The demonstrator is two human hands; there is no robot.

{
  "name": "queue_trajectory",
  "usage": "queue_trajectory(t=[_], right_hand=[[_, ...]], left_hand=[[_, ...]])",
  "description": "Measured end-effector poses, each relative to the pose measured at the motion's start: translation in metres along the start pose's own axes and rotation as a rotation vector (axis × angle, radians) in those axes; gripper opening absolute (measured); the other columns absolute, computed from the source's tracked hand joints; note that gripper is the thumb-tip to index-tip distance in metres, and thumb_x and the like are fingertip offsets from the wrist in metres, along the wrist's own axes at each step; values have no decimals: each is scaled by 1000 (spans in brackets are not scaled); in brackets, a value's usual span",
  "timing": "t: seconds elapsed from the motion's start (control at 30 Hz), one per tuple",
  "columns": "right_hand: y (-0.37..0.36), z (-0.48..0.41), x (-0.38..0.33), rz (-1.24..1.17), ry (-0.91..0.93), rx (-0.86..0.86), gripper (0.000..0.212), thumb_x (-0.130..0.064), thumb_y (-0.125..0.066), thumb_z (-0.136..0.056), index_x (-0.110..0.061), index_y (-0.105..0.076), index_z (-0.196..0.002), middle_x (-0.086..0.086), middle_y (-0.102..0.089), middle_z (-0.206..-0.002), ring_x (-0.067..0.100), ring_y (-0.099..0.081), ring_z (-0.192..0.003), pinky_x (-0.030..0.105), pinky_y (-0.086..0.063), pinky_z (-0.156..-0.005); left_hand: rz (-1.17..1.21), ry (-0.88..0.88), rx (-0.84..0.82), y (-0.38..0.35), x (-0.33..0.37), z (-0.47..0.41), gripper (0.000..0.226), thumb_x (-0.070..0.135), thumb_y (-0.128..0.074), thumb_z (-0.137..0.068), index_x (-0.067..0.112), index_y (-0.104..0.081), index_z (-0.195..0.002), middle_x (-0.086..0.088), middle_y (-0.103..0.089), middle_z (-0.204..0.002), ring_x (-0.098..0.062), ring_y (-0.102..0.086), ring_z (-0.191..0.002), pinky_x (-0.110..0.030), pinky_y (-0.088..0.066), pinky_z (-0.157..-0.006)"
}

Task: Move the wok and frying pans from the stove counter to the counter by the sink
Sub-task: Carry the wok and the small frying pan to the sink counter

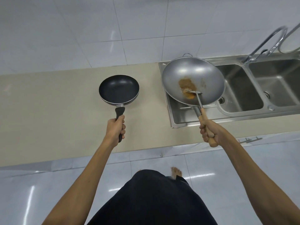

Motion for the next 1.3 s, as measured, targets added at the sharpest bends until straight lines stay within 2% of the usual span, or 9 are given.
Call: queue_trajectory(t=[0.03,0.07,0.1,0.13,0.17,0.2,0.27,0.33,1.3], right_hand=[[-3,1,0,-3,-17,-4,29,-12,-49,-89,-3,-66,-111,1,-50,-57,8,-36,-42,18,-34,-34],[-5,3,1,-7,-25,-8,20,-11,-52,-84,-10,-65,-98,-2,-53,-57,8,-36,-41,17,-33,-34],[-5,-1,2,-13,-19,-4,29,-10,-54,-82,-13,-68,-107,-5,-59,-65,8,-36,-44,17,-33,-34],[-3,-5,2,-19,-7,14,47,-11,-53,-86,-13,-64,-132,-8,-65,-79,9,-35,-50,17,-33,-35],[-1,-8,2,-32,8,23,53,-14,-51,-92,-13,-53,-146,-9,-66,-87,9,-35,-53,18,-34,-36],[-3,-7,2,-37,15,6,48,-18,-50,-96,-13,-54,-144,-8,-64,-81,9,-35,-53,18,-35,-36],[-4,-7,5,-22,-9,-9,14,-24,-52,-97,-22,-65,-101,-2,-55,-59,8,-39,-45,18,-37,-35],[0,-10,7,16,-18,15,20,-24,-55,-96,-16,-56,-78,0,-53,-54,9,-42,-39,20,-40,-34],[-11,-29,37,8,-6,64,10,-20,-62,-87,-13,-56,-83,1,-57,-55,13,-50,-40,24,-45,-39]], left_hand=[[-5,3,-4,2,0,-3,23,28,-54,-96,15,-48,-78,5,-39,-49,-10,-30,-33,-21,-31,-35],[-8,5,-8,3,1,-6,23,29,-54,-96,15,-48,-78,4,-39,-50,-10,-30,-34,-21,-30,-36],[-10,6,-12,4,2,-9,24,29,-55,-96,15,-48,-78,4,-38,-50,-11,-30,-34,-22,-30,-37],[-14,5,-12,5,3,-12,24,29,-55,-96,15,-48,-77,3,-38,-51,-11,-30,-34,-22,-29,-37],[-19,2,-10,7,3,-14,24,29,-55,-96,15,-48,-77,3,-38,-52,-11,-30,-34,-22,-29,-37],[-24,-3,-10,8,4,-17,24,29,-55,-96,15,-48,-77,3,-38,-53,-10,-30,-34,-22,-29,-37],[-27,-9,-15,10,5,-23,24,29,-54,-96,15,-48,-77,3,-38,-53,-11,-30,-34,-22,-30,-37],[-25,-12,-22,13,4,-30,24,29,-54,-95,16,-47,-76,4,-37,-52,-11,-30,-34,-21,-30,-37],[-82,41,-22,29,-25,-99,28,28,-50,-102,14,-46,-78,-5,-43,-61,-11,-38,-32,-19,-35,-33]])
Point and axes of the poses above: each hand's wrist, its own z-axis away from the middle knuckle, its own y-axis out of the back of the hand, x = y × z, the point moved 5 cm from there along -z, towards the middle knuckle
